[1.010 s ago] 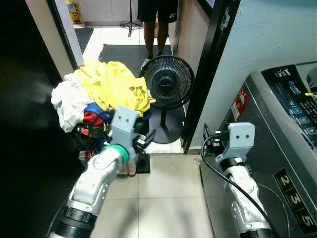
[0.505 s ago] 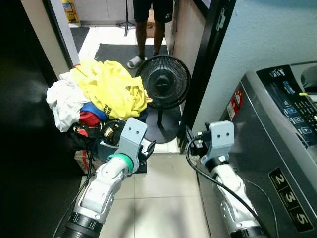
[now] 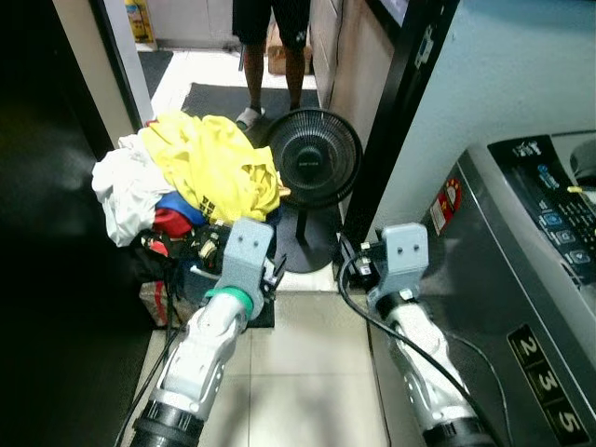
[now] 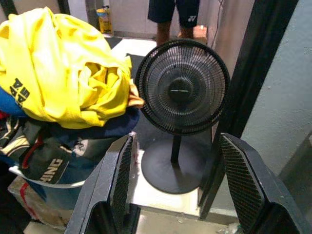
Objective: Clothes washing
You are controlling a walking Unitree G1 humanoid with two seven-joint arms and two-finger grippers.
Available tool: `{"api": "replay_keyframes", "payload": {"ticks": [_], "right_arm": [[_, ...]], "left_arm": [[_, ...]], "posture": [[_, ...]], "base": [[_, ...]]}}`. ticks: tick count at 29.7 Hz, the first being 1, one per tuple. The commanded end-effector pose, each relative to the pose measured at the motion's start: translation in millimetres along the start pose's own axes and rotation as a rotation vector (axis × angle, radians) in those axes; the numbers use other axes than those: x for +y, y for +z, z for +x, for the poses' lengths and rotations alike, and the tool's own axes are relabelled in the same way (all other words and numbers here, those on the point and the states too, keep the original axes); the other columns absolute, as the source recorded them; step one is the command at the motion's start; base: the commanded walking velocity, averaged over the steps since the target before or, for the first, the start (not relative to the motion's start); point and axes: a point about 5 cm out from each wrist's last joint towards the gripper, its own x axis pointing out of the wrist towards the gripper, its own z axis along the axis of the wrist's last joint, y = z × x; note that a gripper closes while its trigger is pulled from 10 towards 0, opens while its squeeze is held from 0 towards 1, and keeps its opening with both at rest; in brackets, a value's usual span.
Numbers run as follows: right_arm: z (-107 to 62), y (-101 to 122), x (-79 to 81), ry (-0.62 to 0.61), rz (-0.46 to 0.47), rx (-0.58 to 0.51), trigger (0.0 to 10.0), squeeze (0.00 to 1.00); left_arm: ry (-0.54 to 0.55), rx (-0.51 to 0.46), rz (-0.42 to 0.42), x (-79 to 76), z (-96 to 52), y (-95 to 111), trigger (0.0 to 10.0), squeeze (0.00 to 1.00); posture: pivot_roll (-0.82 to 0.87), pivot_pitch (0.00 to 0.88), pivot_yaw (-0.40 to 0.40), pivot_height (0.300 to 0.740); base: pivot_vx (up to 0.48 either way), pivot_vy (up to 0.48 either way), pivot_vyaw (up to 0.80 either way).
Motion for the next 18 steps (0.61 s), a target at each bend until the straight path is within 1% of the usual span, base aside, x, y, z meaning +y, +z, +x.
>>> {"api": "replay_keyframes", "payload": {"ticks": [1,3,5,6,8,9,10,12,13,15,16,18], "right_arm": [[-5.6,-6,-5.2,-0.009,-0.015,0.027,10.0,0.0],[-6.7,-9,-7.7,-0.012,-0.023,0.034,10.0,0.0],[-6.7,-9,-7.7,-0.012,-0.023,0.034,10.0,0.0],[-6.1,-9,-7.5,-0.005,-0.03,0.03,10.0,0.0],[-4.2,-7,-9.8,-0.01,-0.044,0.021,10.0,0.0],[1.4,-1,-11.0,-0.04,-0.042,0.002,10.0,0.0],[1.4,-1,-11.0,-0.04,-0.042,0.002,10.0,0.0],[4.7,0,-8.6,-0.057,-0.031,-0.004,10.0,0.0],[6.9,2,-5.6,-0.063,-0.026,-0.007,10.0,0.0],[6.9,2,-5.6,-0.063,-0.026,-0.007,10.0,0.0],[9.1,3,2.0,-0.052,-0.018,-0.009,10.0,0.0],[9.1,3,2.0,-0.052,-0.018,-0.009,10.0,0.0]], "left_arm": [[0.038,0.031,-0.006,10.7,-5.0,-12,10.0,0.0],[0.084,0.026,0.027,24.8,-8.6,-15,10.0,0.0],[0.084,0.026,0.027,24.8,-8.6,-15,10.0,0.0],[0.108,0.026,0.038,29.6,-10.8,-17,10.0,0.0],[0.121,0.023,0.05,30.1,-12.7,-19,10.0,0.0],[0.121,0.016,0.055,30.6,-13.3,-19,10.0,0.0],[0.121,0.016,0.055,30.6,-13.3,-19,10.0,0.0],[0.113,0.014,0.052,32.5,-12.6,-19,10.0,0.0],[0.111,-0.001,0.074,33.7,-10.5,-16,10.0,0.0],[0.111,-0.001,0.074,33.7,-10.5,-16,10.0,0.0],[0.145,-0.018,0.098,45.4,-6.9,-8,10.0,0.0],[0.145,-0.018,0.098,45.4,-6.9,-8,10.0,0.0]], "posture": [[-0.03,0.12,0.005,0.74],[-0.02,0.116,0.009,0.74],[-0.02,0.116,0.009,0.74],[-0.01,0.102,0.015,0.74],[-0.02,0.088,0.021,0.74],[-0.03,0.092,0.018,0.74],[-0.03,0.092,0.018,0.74],[-0.02,0.077,0.026,0.74],[-0.01,0.066,0.031,0.74],[-0.01,0.066,0.031,0.74],[0.0,0.062,0.019,0.74],[0.0,0.062,0.019,0.74]], "base": [[0.0,0.0,0.0],[0.0,0.0,0.0],[0.0,0.0,0.0],[0.0,0.0,0.0],[0.0,0.0,0.0],[0.0,0.0,0.0],[0.0,0.0,0.0],[0.0,0.0,0.0],[0.0,0.0,0.0],[0.0,0.0,0.0],[0.0,0.0,0.0],[0.0,0.0,0.0]]}}
